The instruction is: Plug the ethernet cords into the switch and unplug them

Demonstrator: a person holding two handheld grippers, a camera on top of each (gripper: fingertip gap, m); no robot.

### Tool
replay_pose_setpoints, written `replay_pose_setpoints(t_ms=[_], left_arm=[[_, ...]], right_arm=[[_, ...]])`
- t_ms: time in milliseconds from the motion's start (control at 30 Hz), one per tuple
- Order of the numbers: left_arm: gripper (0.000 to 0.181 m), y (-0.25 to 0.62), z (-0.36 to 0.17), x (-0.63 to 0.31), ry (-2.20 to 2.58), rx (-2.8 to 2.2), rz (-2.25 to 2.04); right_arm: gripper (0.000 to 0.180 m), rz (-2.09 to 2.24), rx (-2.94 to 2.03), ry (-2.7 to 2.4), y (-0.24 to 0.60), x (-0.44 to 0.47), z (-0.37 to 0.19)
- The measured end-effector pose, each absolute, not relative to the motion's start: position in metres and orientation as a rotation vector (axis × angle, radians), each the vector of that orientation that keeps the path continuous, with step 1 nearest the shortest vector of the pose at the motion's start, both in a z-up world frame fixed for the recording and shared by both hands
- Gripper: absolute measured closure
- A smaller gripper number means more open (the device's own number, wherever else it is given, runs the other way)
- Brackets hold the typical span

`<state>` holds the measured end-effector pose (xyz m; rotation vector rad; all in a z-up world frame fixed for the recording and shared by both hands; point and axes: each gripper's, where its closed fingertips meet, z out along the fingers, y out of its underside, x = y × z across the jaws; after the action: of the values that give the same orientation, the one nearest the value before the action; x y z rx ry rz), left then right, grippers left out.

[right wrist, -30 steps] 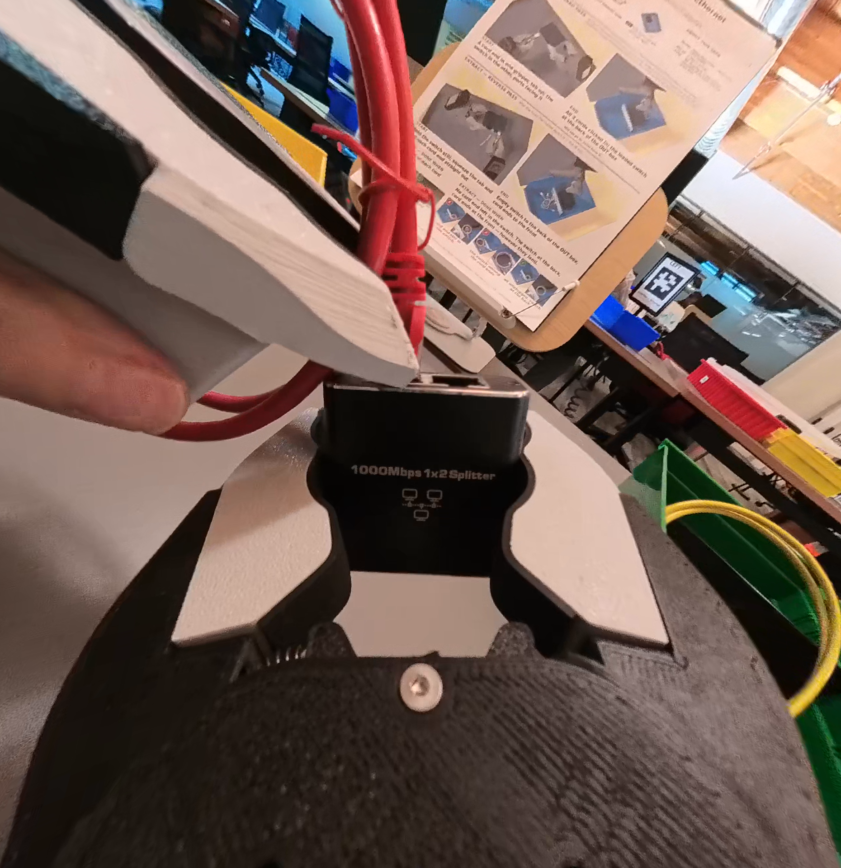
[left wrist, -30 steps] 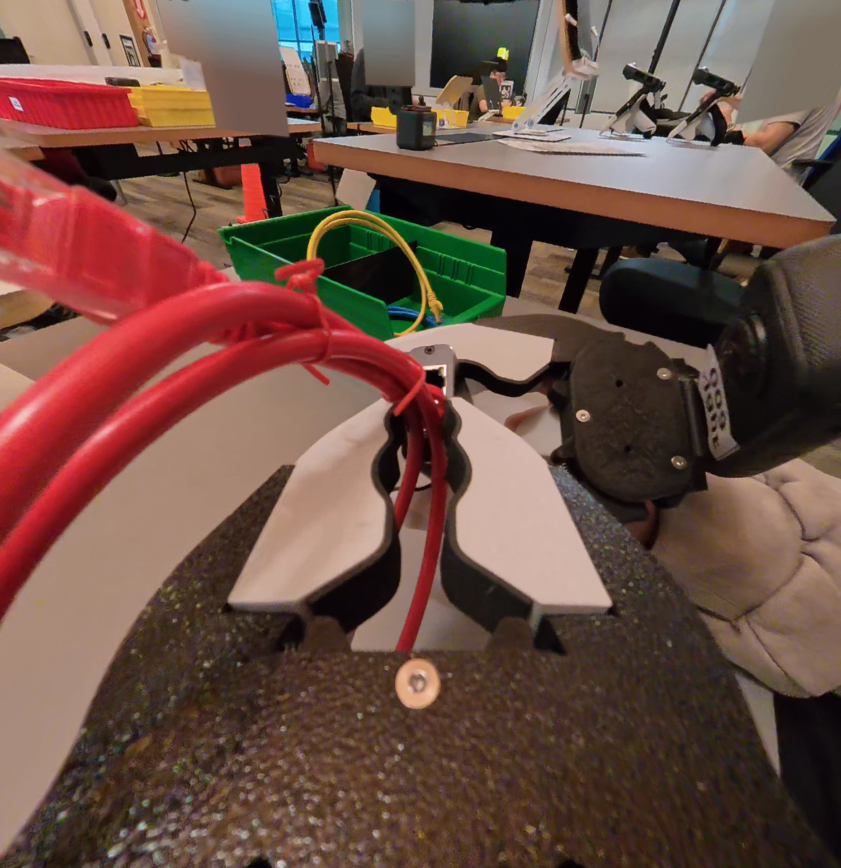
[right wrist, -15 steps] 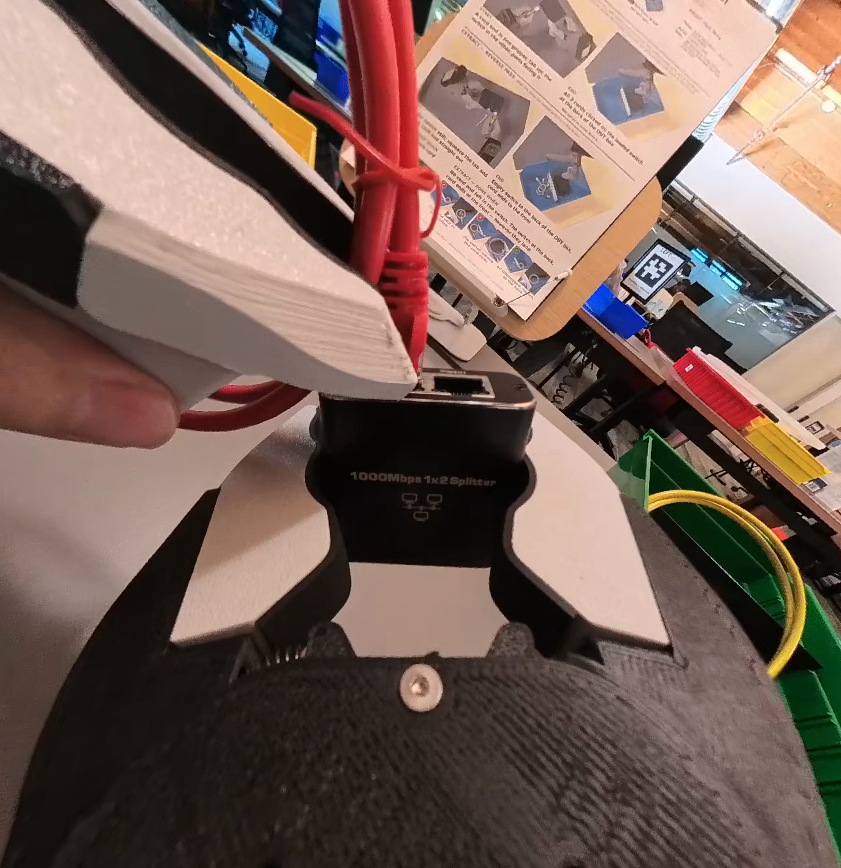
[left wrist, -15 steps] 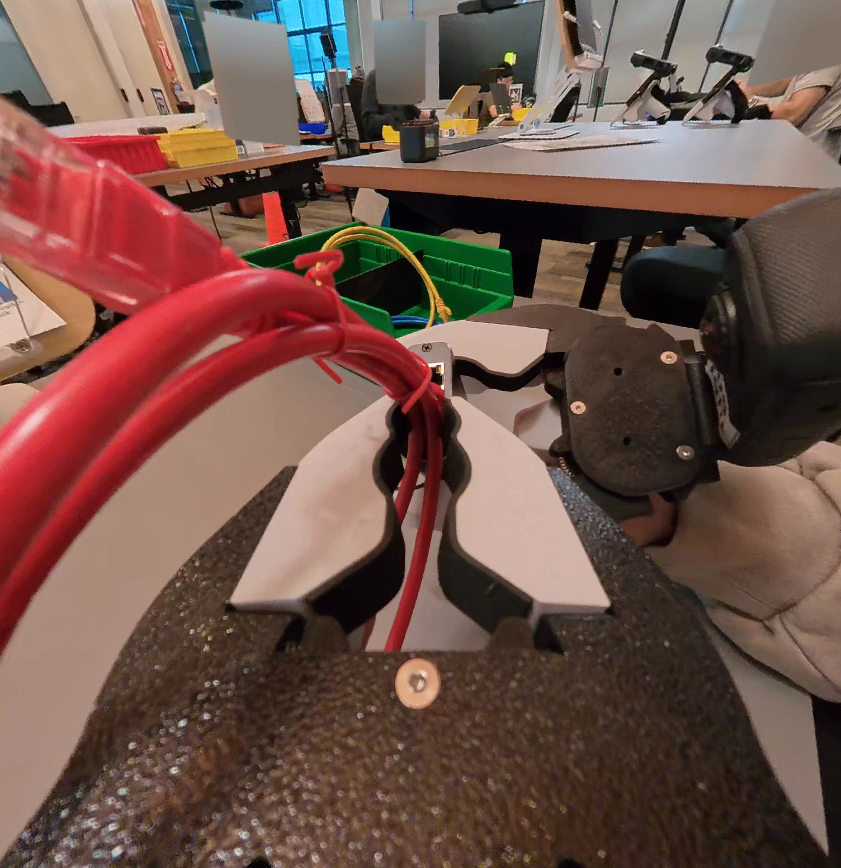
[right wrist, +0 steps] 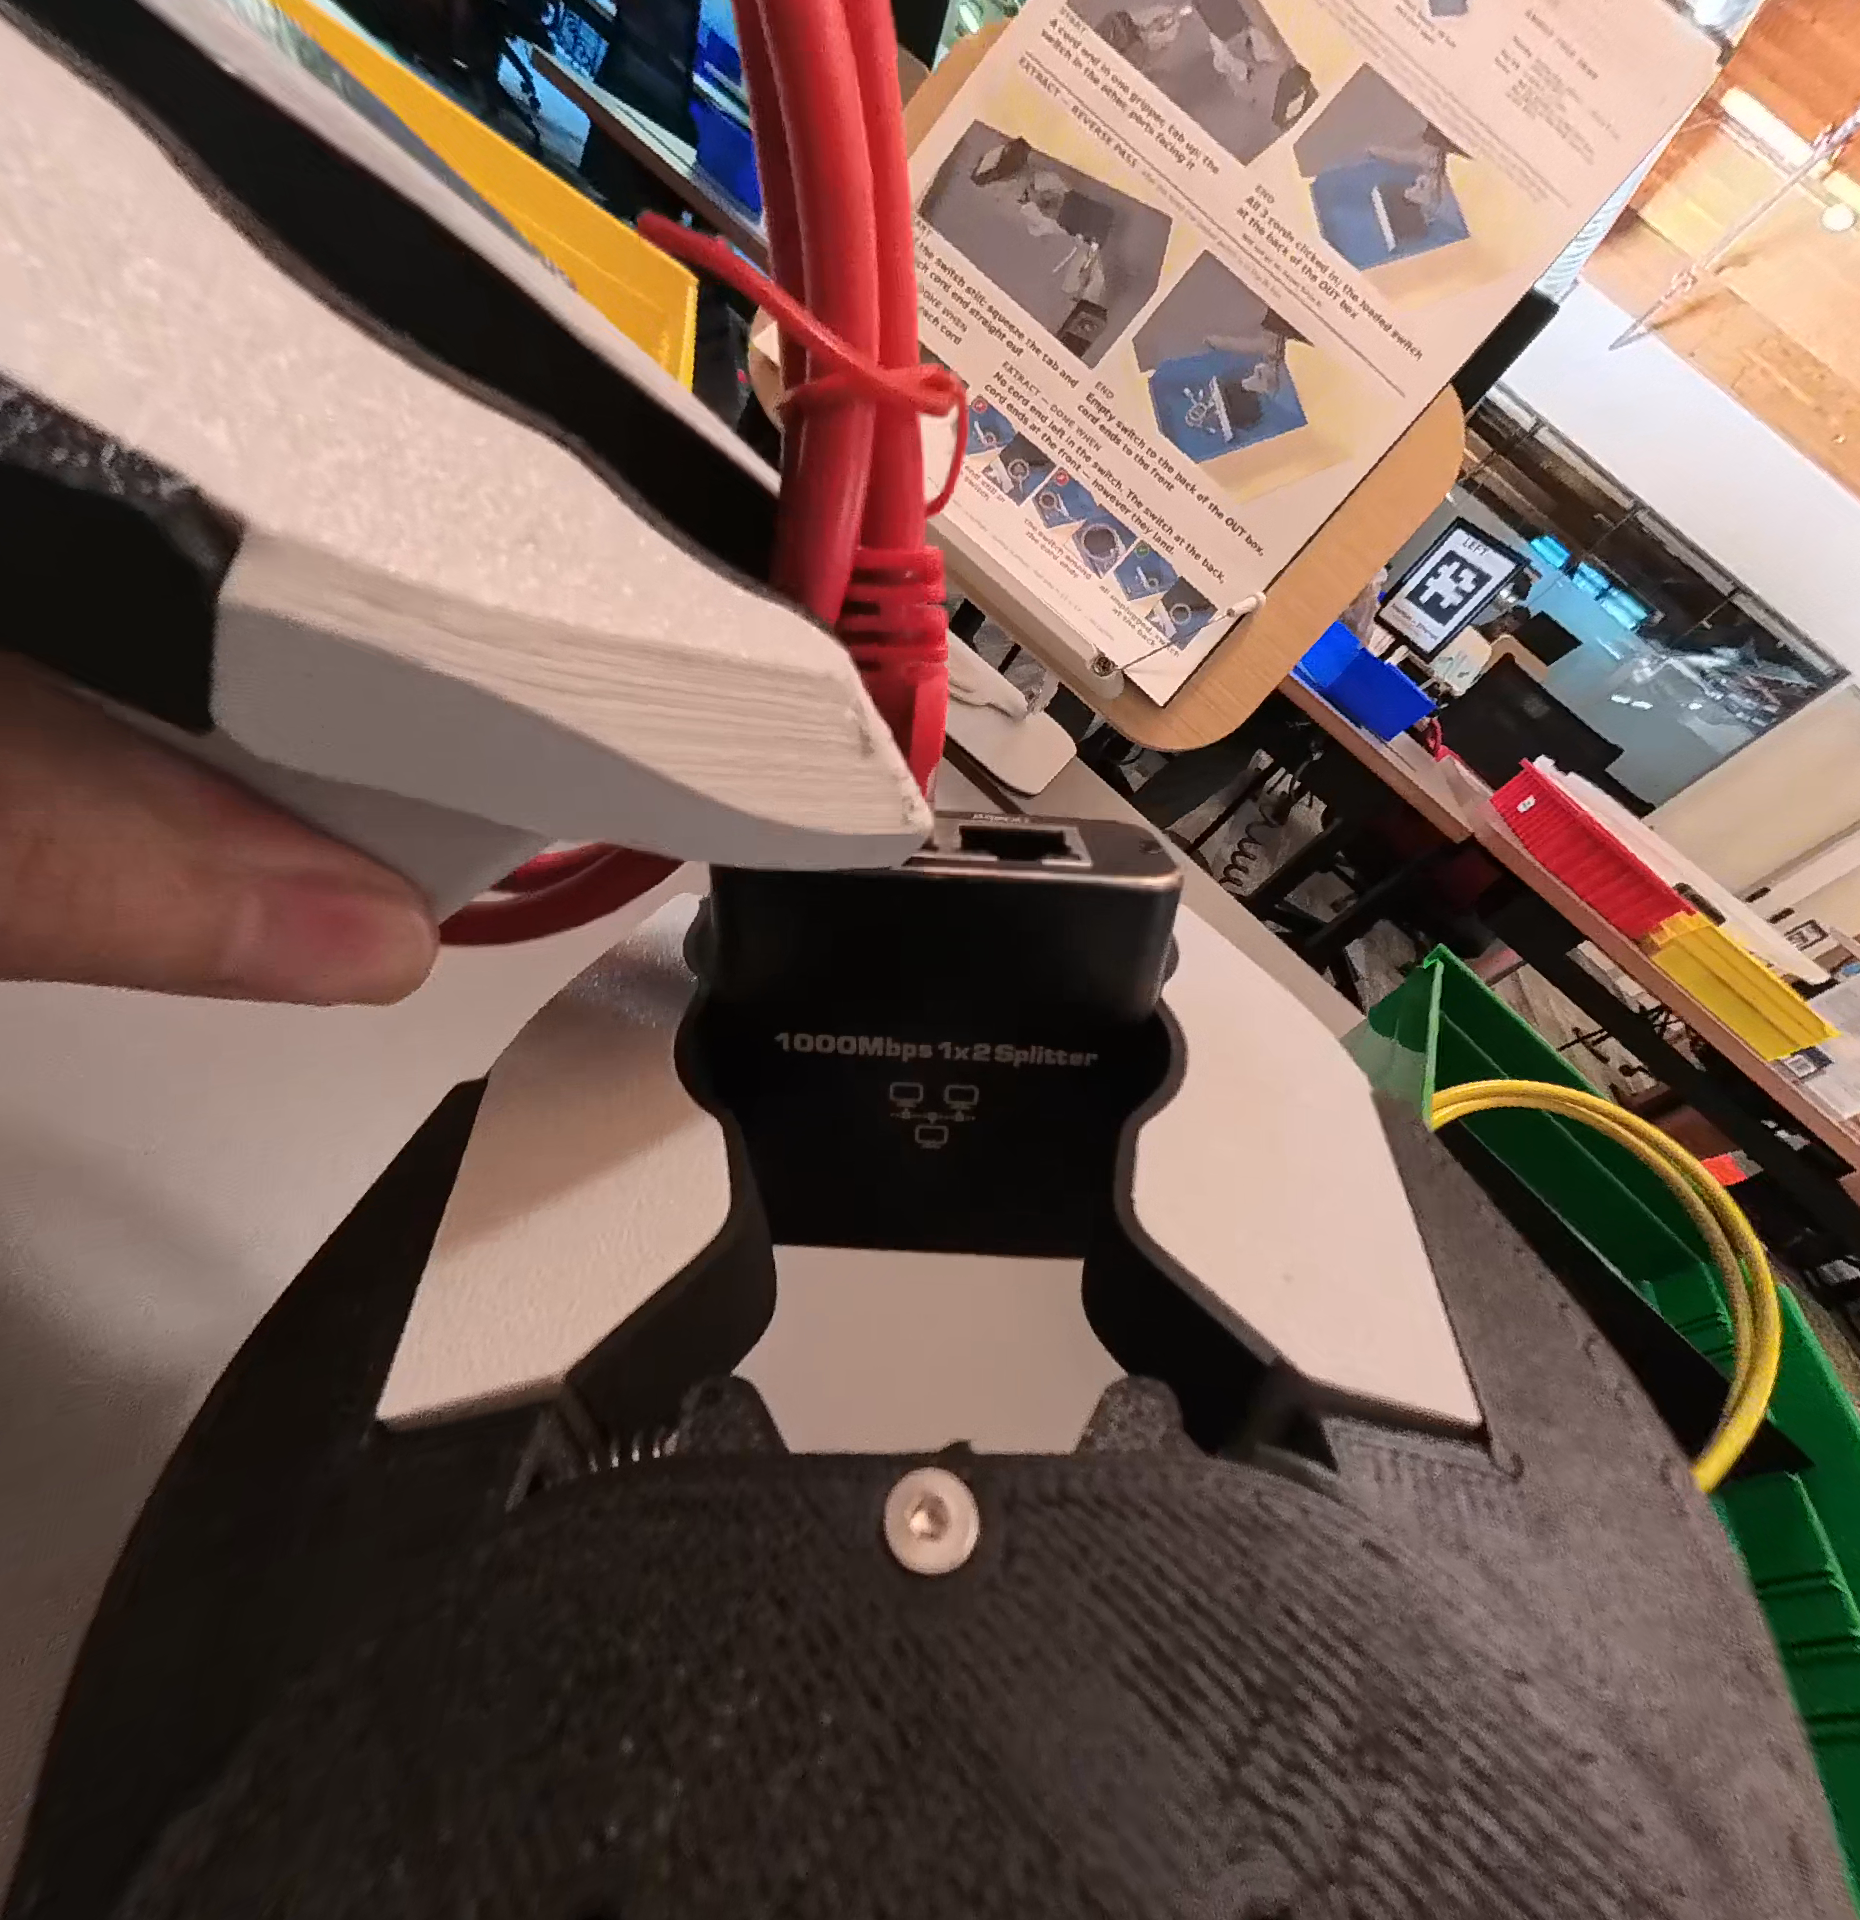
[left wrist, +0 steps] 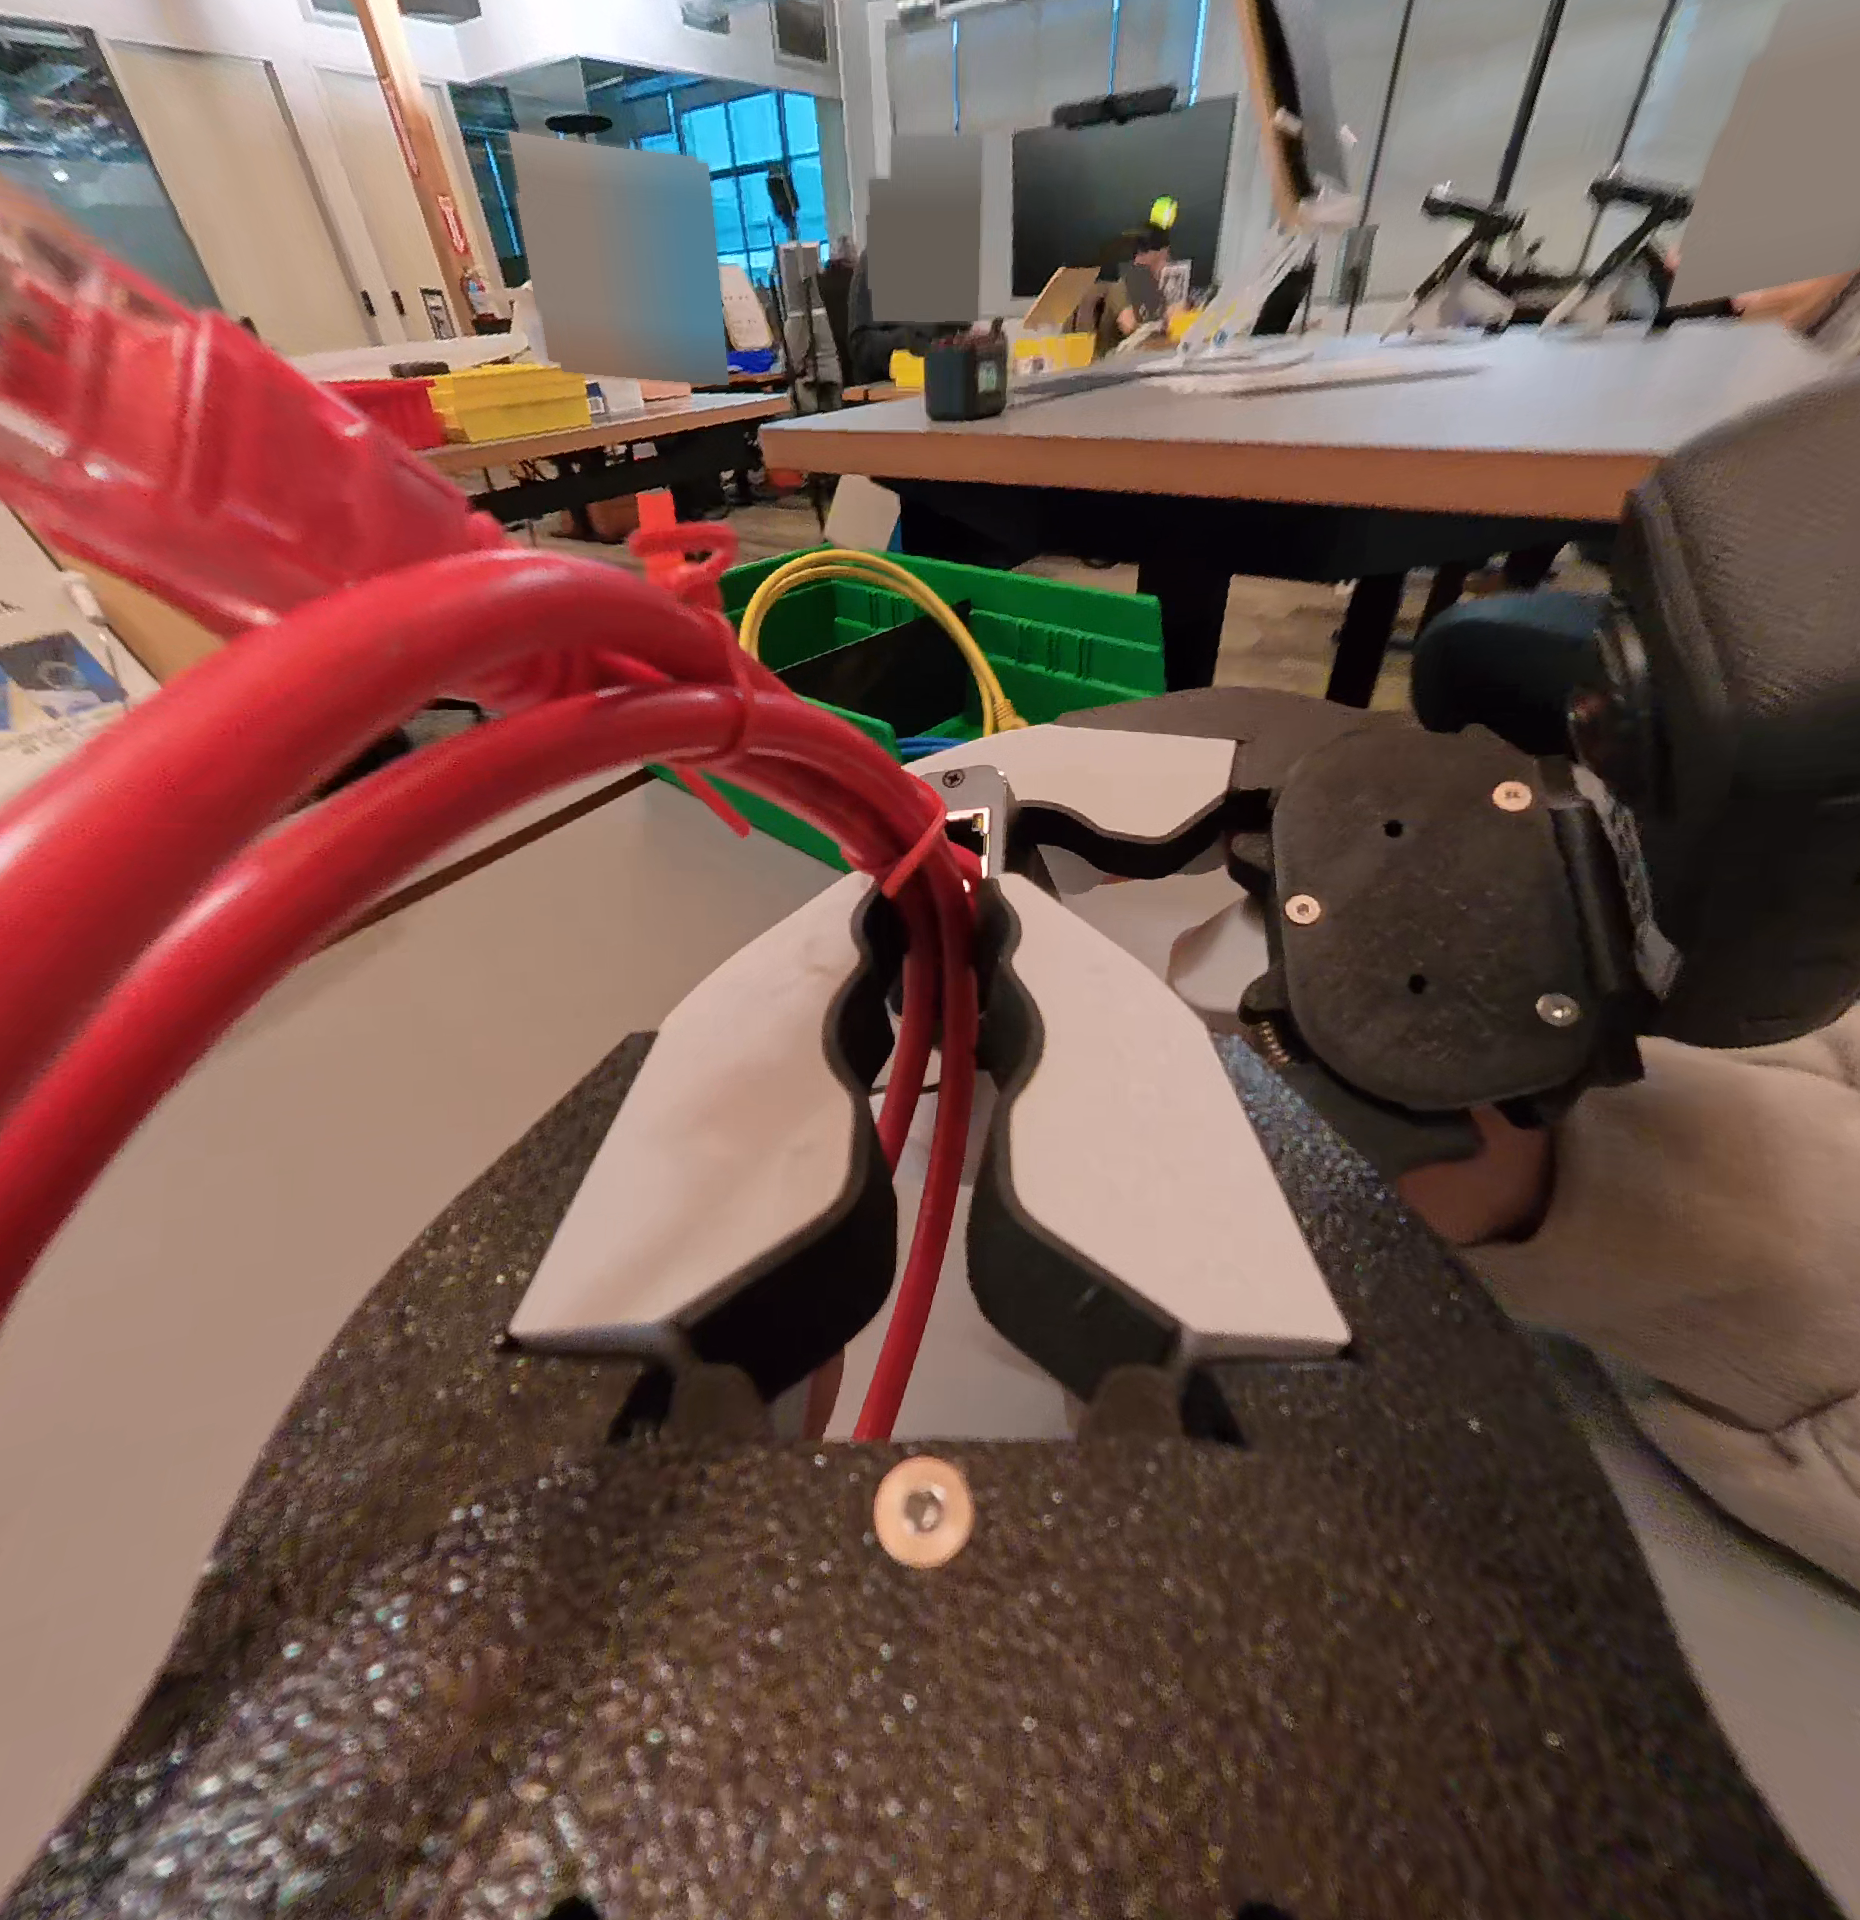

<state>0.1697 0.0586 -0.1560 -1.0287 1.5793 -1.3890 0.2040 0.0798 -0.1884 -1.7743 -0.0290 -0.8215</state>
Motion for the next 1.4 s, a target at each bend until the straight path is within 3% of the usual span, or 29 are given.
replay_pose_setpoints(t_ms=[33, 600, 833, 1400], left_arm=[[0.167, 0.058, -0.156, 0.170, 1.590, -1.013, -1.355], [0.167, 0.056, -0.151, 0.167, 1.633, -0.950, -1.213], [0.168, 0.058, -0.147, 0.166, 1.569, -1.071, -1.483], [0.167, 0.055, -0.145, 0.170, 1.616, -0.973, -1.276]], right_arm=[[0.103, -0.807, -1.771, -0.021, 0.080, 0.204, -0.189], [0.101, -0.672, -1.701, 0.004, 0.084, 0.196, -0.186], [0.101, -0.639, -1.663, 0.002, 0.085, 0.191, -0.180], [0.101, -0.604, -1.671, 0.045, 0.084, 0.194, -0.180]])
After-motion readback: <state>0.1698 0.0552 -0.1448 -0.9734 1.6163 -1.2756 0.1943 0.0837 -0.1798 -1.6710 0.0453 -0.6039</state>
